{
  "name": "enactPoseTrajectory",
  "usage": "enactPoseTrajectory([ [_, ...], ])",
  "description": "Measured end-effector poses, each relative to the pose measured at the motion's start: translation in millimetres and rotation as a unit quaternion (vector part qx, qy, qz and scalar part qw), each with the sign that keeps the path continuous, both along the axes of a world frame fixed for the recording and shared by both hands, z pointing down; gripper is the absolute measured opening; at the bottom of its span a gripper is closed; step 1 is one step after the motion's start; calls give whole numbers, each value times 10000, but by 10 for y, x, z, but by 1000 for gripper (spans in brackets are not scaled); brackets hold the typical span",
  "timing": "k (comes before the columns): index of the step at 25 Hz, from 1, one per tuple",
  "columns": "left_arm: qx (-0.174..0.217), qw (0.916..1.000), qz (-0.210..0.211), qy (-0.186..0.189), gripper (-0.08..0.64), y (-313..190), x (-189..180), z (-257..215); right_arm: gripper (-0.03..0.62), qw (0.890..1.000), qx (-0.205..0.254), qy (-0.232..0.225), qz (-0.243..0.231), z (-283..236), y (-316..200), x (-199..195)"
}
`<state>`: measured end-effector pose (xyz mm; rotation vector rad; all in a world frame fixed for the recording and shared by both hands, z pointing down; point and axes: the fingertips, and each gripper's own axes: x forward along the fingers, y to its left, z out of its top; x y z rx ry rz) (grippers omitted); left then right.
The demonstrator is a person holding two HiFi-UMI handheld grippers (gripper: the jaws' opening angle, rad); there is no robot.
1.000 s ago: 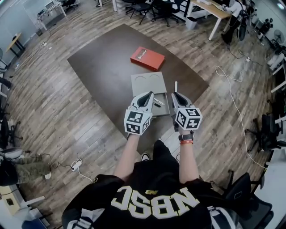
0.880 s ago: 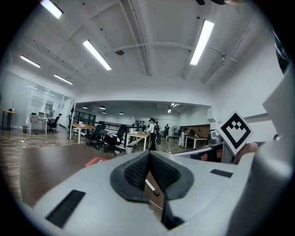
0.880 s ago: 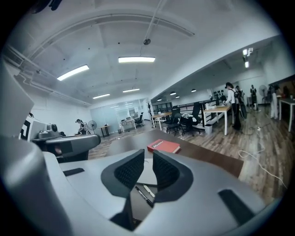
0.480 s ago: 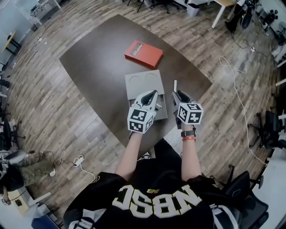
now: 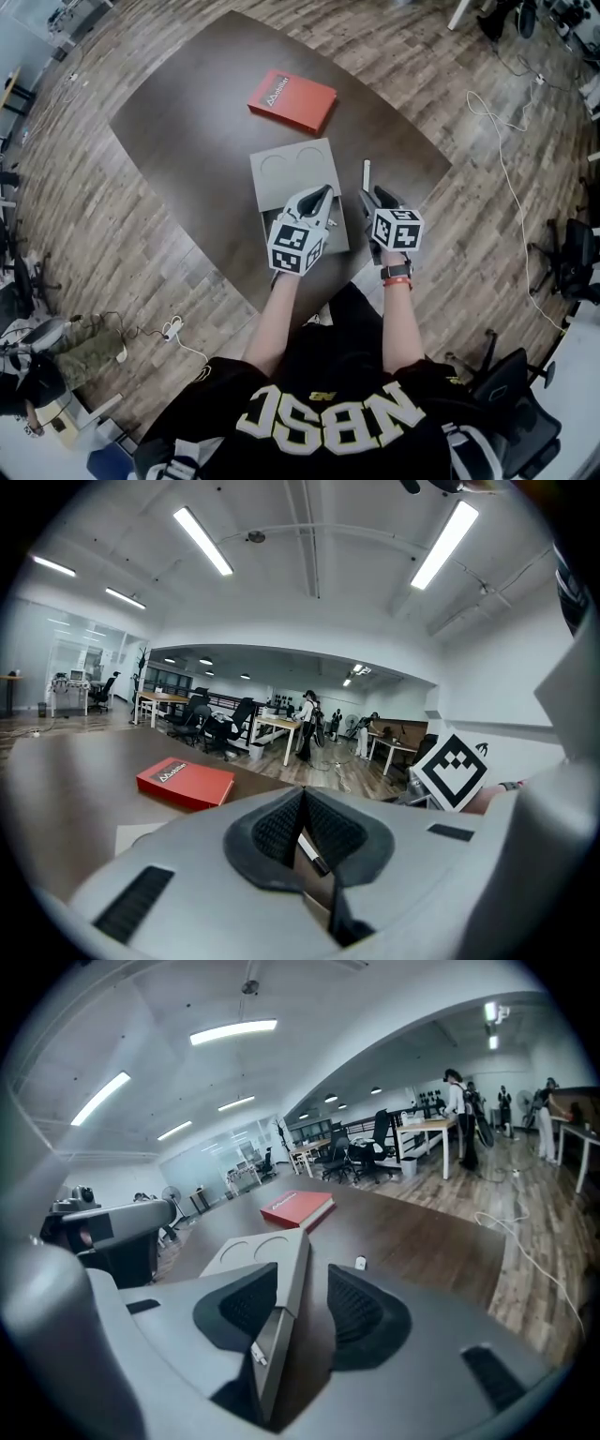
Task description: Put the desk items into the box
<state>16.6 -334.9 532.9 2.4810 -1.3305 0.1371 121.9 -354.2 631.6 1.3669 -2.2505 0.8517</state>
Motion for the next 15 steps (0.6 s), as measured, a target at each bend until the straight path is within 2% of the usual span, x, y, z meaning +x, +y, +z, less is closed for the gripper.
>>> enactPoseTrajectory([
  [5,-181,9998,-4,4,15,-169,48,187,184,9990,-435,-64,-12,438,-101,36],
  [10,-366,9993,68,-3,15,-260,169,368,184,9973,-721,-30,149,669,-210,129],
  [15,-496,9987,101,-14,15,-300,242,497,184,9952,-973,38,60,916,-226,121],
])
